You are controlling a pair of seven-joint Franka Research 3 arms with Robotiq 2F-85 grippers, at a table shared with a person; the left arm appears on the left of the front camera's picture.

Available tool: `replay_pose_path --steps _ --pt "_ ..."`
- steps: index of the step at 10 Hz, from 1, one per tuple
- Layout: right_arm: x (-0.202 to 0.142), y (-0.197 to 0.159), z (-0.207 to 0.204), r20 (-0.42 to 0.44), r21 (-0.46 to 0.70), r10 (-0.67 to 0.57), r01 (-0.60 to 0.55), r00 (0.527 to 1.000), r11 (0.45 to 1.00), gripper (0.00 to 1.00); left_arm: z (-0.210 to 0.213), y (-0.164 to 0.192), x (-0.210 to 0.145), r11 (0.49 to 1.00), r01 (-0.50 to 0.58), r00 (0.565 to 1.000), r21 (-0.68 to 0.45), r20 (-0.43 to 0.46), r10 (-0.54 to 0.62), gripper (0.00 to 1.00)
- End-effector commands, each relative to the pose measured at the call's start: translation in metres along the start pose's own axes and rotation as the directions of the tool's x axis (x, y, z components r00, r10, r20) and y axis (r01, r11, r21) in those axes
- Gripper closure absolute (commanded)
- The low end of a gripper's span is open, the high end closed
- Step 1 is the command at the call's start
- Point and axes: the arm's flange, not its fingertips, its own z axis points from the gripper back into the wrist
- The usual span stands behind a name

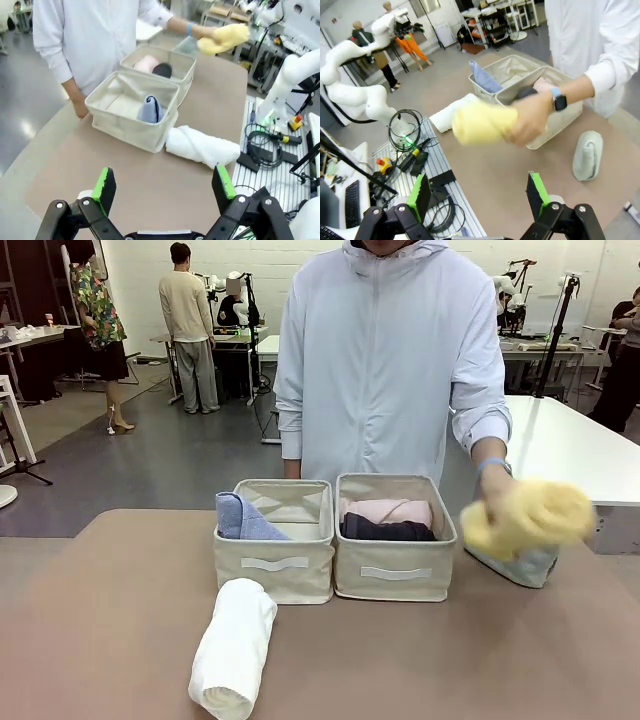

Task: Sort the towels based on their folding style.
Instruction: Pick up another triangle-folded towel from the table and place it in the left Fabric basket.

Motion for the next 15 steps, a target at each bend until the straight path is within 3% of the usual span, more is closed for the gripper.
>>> replay_pose_path --steps 1,2,4,6,7,10,12,14,15 --pt "0.003 0.0 0.0 0.028 0.013 0.017 -0.017 0.999 1.0 0.0 0.017 0.016 -0.024 0.984 0.062 0.996 -0.168 0.077 -0.049 0.0" --pt "0.0 0.0 0.0 0.0 0.0 0.0 0.0 1.0 1.0 0.0 0.023 0.018 -0.029 0.957 0.164 0.985 -0.238 0.086 -0.147 0.0" --pt "0.022 0.04 -0.006 -0.168 -0.089 -0.041 0.026 0.985 0.996 0.0 0.01 0.02 -0.024 0.91 0.259 0.964 -0.324 0.023 -0.266 0.0" --pt "0.049 0.04 -0.044 -0.319 -0.124 -0.125 0.089 0.94 0.988 0.0 -0.006 0.012 -0.013 0.908 0.276 0.957 -0.314 0.005 -0.289 0.0" --pt "0.063 0.038 -0.065 -0.364 -0.175 -0.153 0.093 0.919 0.98 0.0 0.0 0.012 -0.024 0.913 0.232 0.973 -0.336 0.059 -0.225 0.0" --pt "0.083 0.016 -0.132 -0.55 -0.257 -0.248 0.121 0.798 0.959 0.0 0.0 0.012 -0.024 0.913 0.232 0.973 -0.336 0.059 -0.225 0.0" --pt "0.075 -0.01 -0.177 -0.615 -0.24 -0.221 0.087 0.757 0.967 0.0 0.0 0.012 -0.024 0.913 0.232 0.973 -0.336 0.059 -0.225 0.0" --pt "0.047 -0.026 -0.201 -0.656 -0.26 -0.118 -0.077 0.745 0.963 0.0 0.0 0.012 -0.024 0.913 0.232 0.973 -0.336 0.059 -0.225 0.0" --pt "0.072 -0.011 -0.188 -0.622 -0.238 -0.205 0.067 0.756 0.969 0.0 0.0 0.012 -0.024 0.913 0.232 0.973 -0.336 0.059 -0.225 0.0"
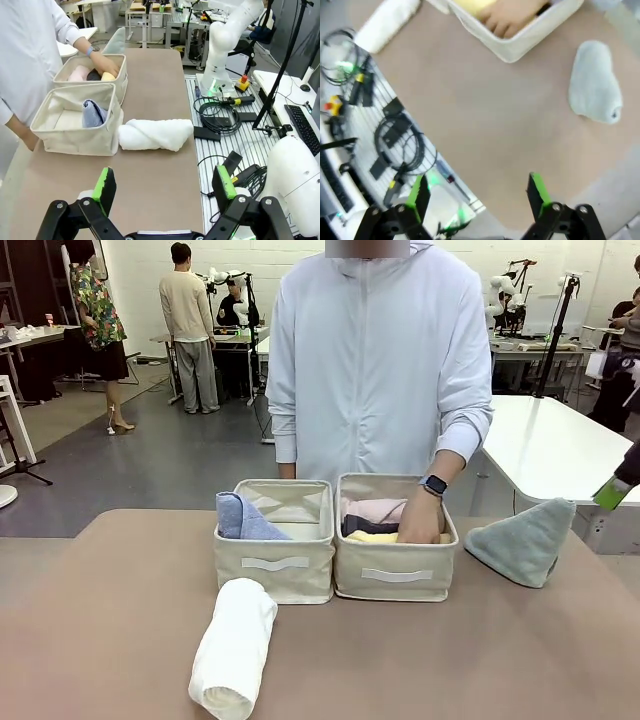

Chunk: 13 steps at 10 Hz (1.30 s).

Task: Sort the towels based on their folding style.
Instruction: Pick up another triangle-folded towel from the table and place it in the left Fabric basket.

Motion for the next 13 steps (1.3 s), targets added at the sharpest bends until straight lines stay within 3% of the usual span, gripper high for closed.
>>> replay_pose_path --steps 1,5,7,10,13 --pt "-0.004 0.009 0.023 0.022 0.037 -0.039 0.038 0.999 0.999 0.0 0.001 0.001 -0.001 1.0 0.03 0.999 0.008 0.026 -0.031 0.0" --pt "-0.007 0.007 0.021 0.024 0.023 -0.016 0.015 1.0 1.0 0.0 0.001 0.001 -0.001 1.0 0.03 0.999 0.008 0.026 -0.031 0.0" --pt "0.029 -0.021 0.019 0.128 -0.28 -0.209 0.238 0.969 0.93 0.0 0.001 0.001 -0.001 1.0 0.03 0.999 0.008 0.026 -0.031 0.0" --pt "0.07 -0.083 -0.006 0.078 -0.388 -0.336 0.339 0.939 0.857 0.0 0.001 0.001 -0.001 1.0 0.03 0.999 0.008 0.026 -0.031 0.0" --pt "0.078 -0.144 -0.045 -0.069 -0.287 -0.378 0.345 0.923 0.894 0.0 0.001 0.001 -0.001 1.0 0.03 0.999 0.008 0.026 -0.031 0.0"
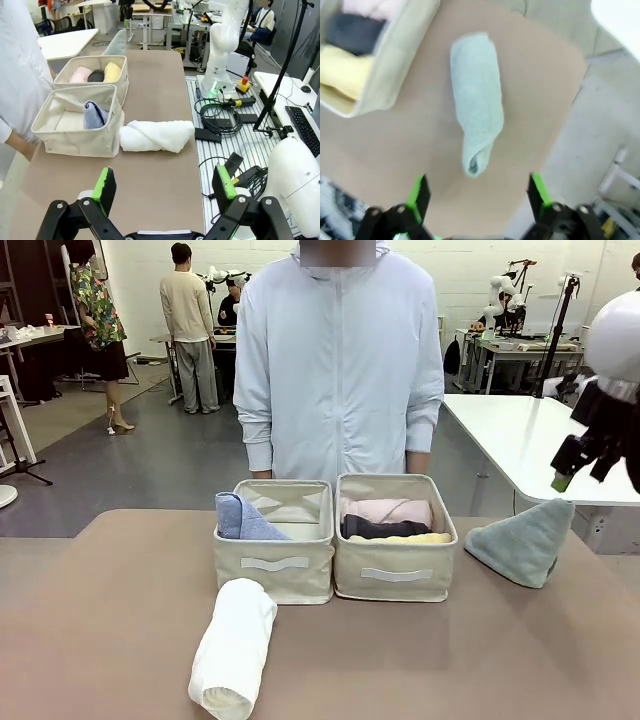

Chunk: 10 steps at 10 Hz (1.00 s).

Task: Sort the towels based on their folding style.
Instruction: Pick up another triangle-folded towel from the table and place it in the left Fabric basket.

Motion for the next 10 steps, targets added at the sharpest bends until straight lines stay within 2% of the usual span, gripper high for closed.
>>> replay_pose_path --steps 1,4,7,10 --pt "0.015 -0.021 -0.005 -0.051 0.033 -0.013 0.015 0.999 0.999 0.0 0.001 -0.001 -0.001 1.0 0.029 0.999 0.004 0.017 -0.029 0.0" --pt "0.021 -0.029 -0.037 -0.062 0.093 0.021 -0.015 0.998 0.996 0.0 0.001 -0.001 -0.001 1.0 0.029 0.999 0.004 0.017 -0.029 0.0" --pt "0.019 -0.019 -0.053 -0.107 0.16 0.059 -0.042 0.992 0.986 0.0 0.001 -0.001 -0.001 1.0 0.029 0.999 0.004 0.017 -0.029 0.0" --pt "0.015 -0.014 -0.064 -0.131 0.177 0.096 -0.073 0.987 0.982 0.0 0.001 -0.001 -0.001 1.0 0.029 0.999 0.004 0.017 -0.029 0.0"
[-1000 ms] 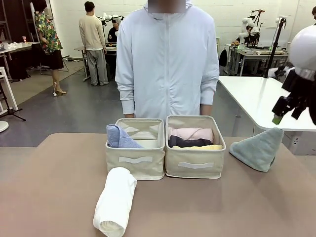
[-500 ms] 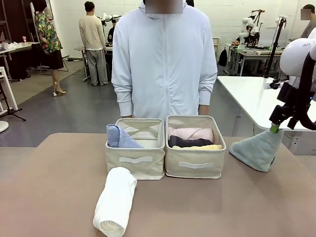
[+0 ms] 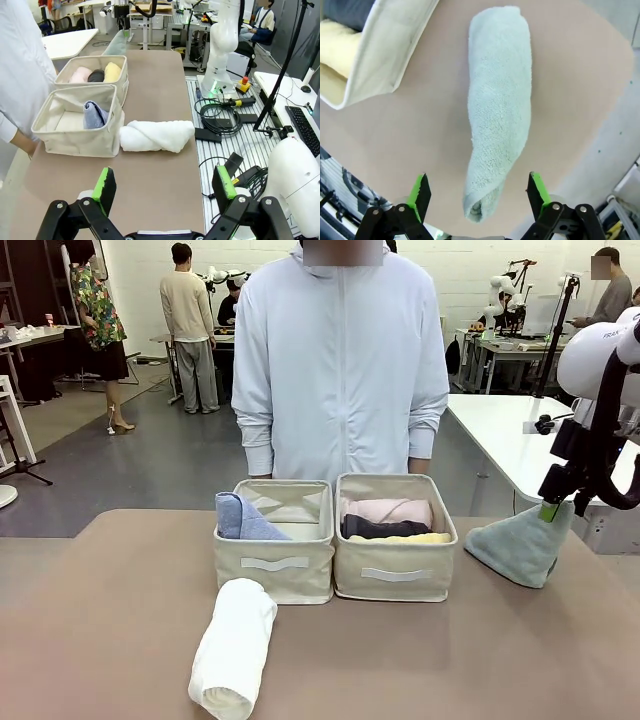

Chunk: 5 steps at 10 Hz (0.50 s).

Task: Sort the towels based on their folding style.
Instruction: Pick up another triangle-folded towel from the table and place it in the left Fabric basket.

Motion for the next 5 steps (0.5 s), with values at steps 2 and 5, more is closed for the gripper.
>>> replay_pose_path --steps 2,5 --pt "-0.0016 -0.0017 -0.0077 -0.027 0.022 0.025 -0.024 0.999 0.999 0.6 0.001 -0.001 -0.0008 1.0 0.029 0.999 0.004 0.017 -0.029 0.0" --pt "-0.002 0.0012 -0.0087 -0.029 0.032 0.047 -0.046 0.998 0.998 1.0 0.001 -0.001 -0.0008 1.0 0.029 0.999 0.004 0.017 -0.029 0.0"
